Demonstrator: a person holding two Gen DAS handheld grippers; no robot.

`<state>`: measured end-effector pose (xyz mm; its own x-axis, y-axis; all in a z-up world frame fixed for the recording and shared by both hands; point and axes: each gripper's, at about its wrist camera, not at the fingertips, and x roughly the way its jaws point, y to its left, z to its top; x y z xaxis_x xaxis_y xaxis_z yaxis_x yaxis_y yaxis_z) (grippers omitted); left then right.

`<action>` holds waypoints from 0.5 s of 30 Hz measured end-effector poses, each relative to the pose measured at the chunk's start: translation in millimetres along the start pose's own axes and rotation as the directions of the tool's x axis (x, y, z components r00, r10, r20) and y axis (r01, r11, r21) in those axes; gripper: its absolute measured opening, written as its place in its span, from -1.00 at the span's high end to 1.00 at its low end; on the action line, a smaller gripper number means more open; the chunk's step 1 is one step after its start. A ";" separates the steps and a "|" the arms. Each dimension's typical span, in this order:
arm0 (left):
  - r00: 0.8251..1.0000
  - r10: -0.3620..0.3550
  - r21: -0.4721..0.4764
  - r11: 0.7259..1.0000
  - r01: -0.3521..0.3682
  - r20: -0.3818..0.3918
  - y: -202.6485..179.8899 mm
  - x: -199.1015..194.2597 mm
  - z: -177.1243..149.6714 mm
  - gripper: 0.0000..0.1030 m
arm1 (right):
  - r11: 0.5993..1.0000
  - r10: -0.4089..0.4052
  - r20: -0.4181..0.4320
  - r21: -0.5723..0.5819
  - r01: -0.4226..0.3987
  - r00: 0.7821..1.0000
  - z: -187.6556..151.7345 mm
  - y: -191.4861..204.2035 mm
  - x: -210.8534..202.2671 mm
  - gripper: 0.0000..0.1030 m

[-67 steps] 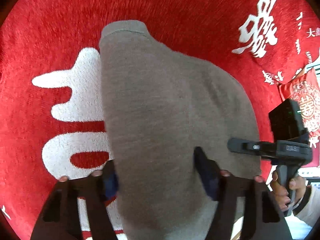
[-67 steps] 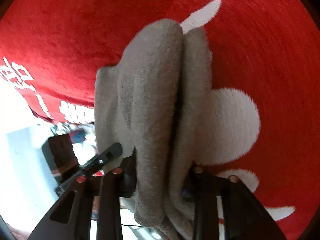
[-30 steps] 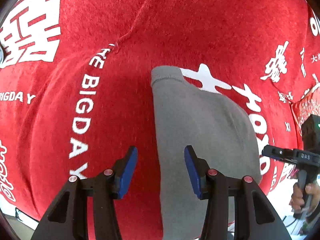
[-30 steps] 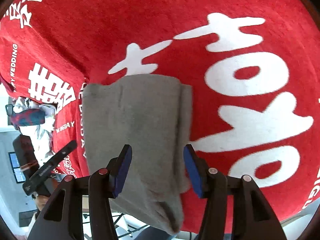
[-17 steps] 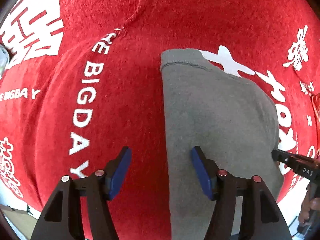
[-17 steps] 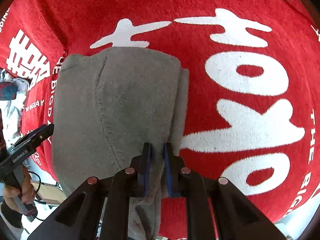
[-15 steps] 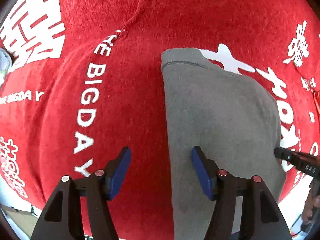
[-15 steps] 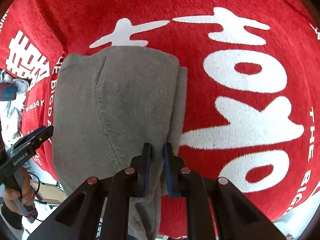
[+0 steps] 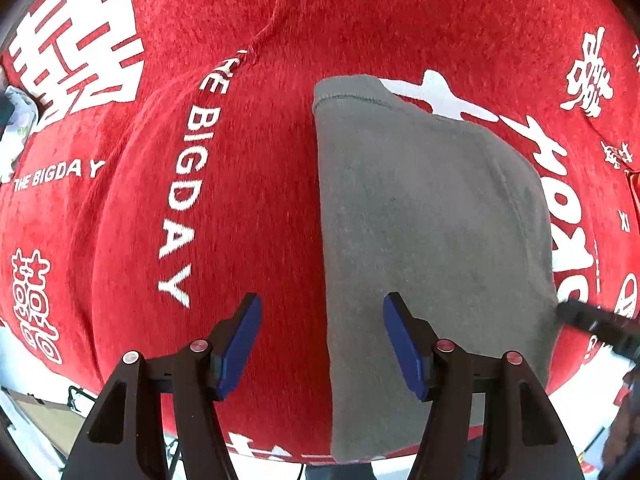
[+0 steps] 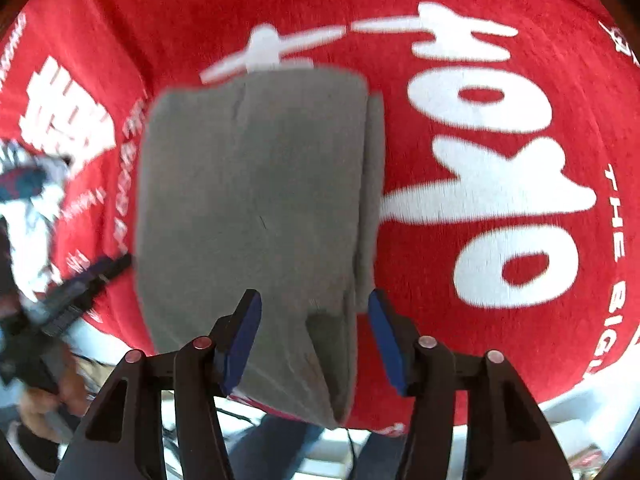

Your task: Fold small clothes

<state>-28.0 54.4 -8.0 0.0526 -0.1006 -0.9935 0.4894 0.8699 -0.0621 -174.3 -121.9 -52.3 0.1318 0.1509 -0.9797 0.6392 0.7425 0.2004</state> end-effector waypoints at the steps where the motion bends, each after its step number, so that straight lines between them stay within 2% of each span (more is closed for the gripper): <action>1: 1.000 0.004 -0.002 1.000 -0.004 -0.004 -0.5 -1.4 -1.3 -0.25 | 1.000 -0.018 -0.012 -0.004 0.018 1.000 -2.5 0.5 4.3 -0.12; 4: 1.000 0.013 0.000 1.000 -0.013 -0.013 -1.8 -5.8 -3.4 -0.25 | 0.997 -0.073 -0.057 0.010 0.074 0.996 -11.8 -5.0 20.3 -0.12; 8: 0.999 0.030 0.008 1.000 -0.030 -0.019 -3.3 -13.4 -5.7 -0.25 | 0.995 -0.039 -0.071 0.085 0.045 0.997 -17.8 -15.5 15.4 -0.12; 15: 0.997 0.070 0.025 0.997 -0.070 -0.020 -6.0 -27.7 -13.1 -0.25 | 0.997 -0.035 -0.036 0.068 0.037 0.999 -19.5 -9.0 -15.6 -0.13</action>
<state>-43.8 58.3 18.7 0.0691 -0.0293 -0.9972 0.5060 0.8625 0.0098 -196.9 -118.2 -38.9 0.0818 0.1483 -0.9856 0.6939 0.7013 0.1631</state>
